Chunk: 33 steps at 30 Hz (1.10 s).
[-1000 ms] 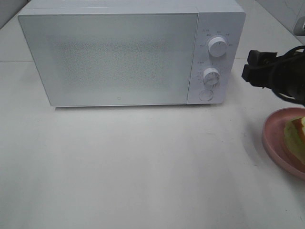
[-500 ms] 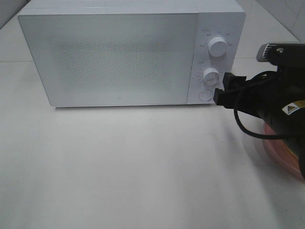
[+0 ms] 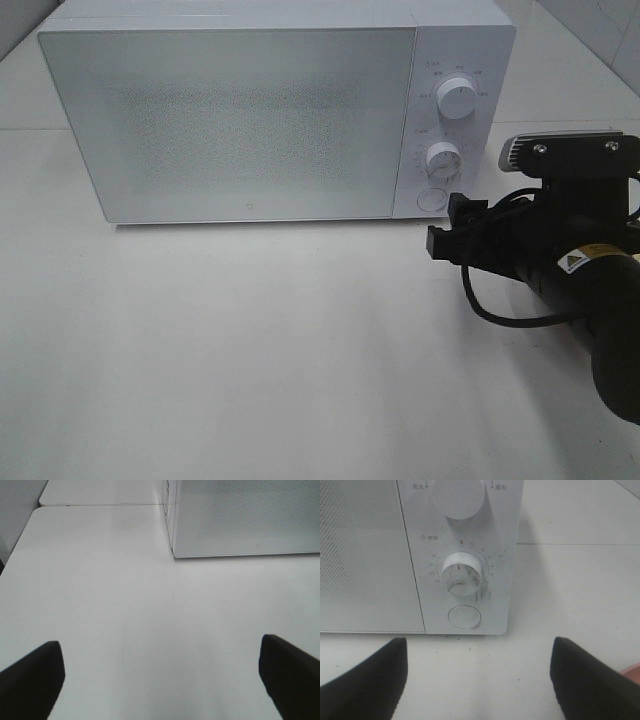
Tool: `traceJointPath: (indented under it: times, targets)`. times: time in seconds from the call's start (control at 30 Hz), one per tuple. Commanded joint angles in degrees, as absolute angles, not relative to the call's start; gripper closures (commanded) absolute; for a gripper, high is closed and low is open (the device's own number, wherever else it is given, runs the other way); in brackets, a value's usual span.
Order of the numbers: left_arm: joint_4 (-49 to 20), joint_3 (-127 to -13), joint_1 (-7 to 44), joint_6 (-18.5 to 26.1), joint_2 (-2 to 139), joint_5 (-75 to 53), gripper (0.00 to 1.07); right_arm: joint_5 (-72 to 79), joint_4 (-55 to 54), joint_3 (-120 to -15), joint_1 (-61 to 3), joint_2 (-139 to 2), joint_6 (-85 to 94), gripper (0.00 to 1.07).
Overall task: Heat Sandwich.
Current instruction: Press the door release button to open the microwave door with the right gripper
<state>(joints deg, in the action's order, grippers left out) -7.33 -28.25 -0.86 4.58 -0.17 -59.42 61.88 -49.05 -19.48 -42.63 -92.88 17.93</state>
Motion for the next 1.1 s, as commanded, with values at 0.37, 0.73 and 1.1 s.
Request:
traceJointPath:
  times: [0.37, 0.73, 1.1]
  targets:
    - [-7.6, -28.1, -0.8, 4.4, -1.8, -58.9, 0.03, 59.1, -49.9, -19.4, -42.9, -92.8, -7.6, 0.31]
    - [-7.6, -28.1, -0.8, 4.4, -1.8, -58.9, 0.03, 56.1, -49.2, -19.4, -42.9, -92.8, -46.4, 0.31]
    - [-7.6, -28.1, -0.8, 4.4, -1.8, -58.9, 0.03, 56.1, -43.7, -19.4, -42.9, -92.8, -71.3, 0.38]
